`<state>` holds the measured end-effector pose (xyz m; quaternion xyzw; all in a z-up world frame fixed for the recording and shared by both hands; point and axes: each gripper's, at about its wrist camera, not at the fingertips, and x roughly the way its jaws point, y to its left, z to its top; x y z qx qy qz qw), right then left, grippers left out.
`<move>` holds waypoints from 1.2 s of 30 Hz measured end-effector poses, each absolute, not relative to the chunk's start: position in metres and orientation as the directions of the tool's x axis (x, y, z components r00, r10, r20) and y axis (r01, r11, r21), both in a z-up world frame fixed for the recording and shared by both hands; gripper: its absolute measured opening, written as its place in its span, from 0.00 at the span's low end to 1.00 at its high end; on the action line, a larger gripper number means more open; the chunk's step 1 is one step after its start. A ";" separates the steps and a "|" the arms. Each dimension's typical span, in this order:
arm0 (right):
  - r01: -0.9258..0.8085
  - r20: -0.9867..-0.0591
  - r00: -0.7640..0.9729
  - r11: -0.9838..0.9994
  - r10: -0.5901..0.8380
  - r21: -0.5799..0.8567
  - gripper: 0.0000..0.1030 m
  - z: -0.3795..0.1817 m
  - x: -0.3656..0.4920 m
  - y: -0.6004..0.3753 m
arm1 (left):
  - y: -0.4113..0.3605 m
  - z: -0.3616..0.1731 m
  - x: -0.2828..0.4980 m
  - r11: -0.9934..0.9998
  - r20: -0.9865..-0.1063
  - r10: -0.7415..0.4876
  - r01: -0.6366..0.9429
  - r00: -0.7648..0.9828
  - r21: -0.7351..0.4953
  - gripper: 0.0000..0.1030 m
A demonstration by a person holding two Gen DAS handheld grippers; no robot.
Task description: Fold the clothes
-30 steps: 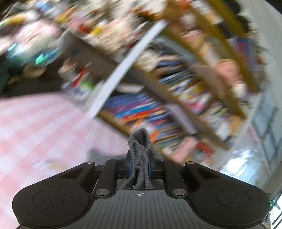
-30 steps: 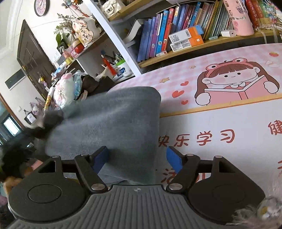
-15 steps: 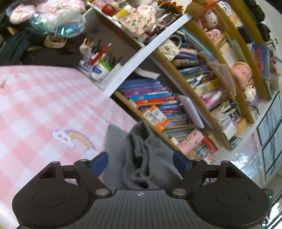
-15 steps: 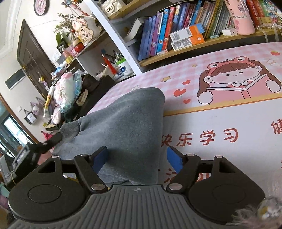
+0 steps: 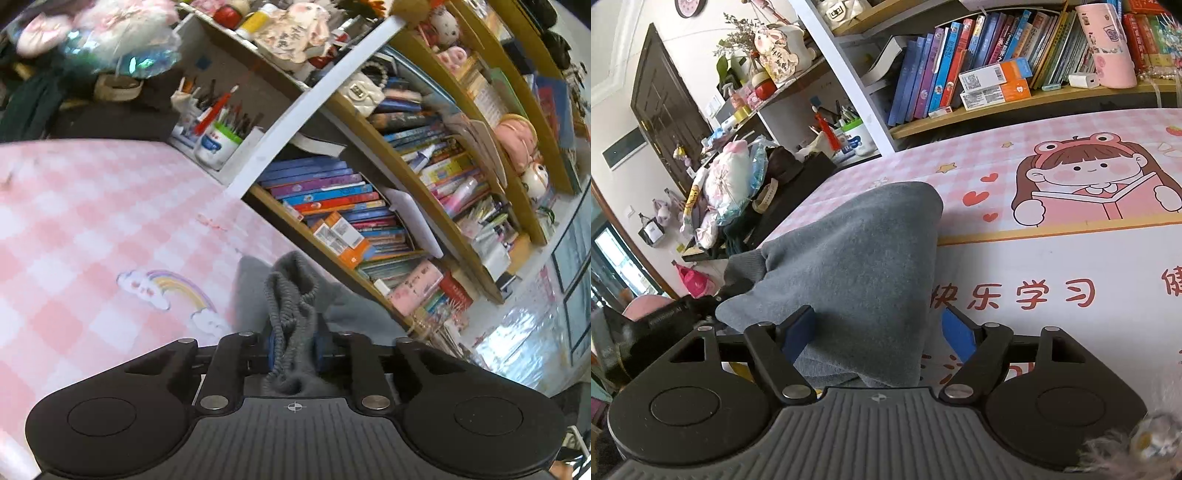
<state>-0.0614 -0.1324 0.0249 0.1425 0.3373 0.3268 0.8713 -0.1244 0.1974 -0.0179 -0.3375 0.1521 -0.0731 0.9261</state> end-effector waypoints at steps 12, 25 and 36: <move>-0.445 -0.489 0.513 0.706 0.706 0.552 0.74 0.024 -0.052 -0.131 | 0.186 -0.001 -0.132 0.793 -0.228 -0.247 0.061 0.942 -0.606 0.96; -0.390 -0.504 0.427 0.655 0.751 0.647 0.49 0.015 -0.035 -0.125 | 0.165 -0.018 -0.109 0.774 -0.326 -0.304 0.033 0.895 -0.632 0.70; -0.494 -0.509 0.528 0.733 0.680 0.467 0.37 0.040 -0.065 -0.142 | 0.139 -0.011 -0.107 0.765 -0.316 -0.386 0.109 0.867 -0.634 0.63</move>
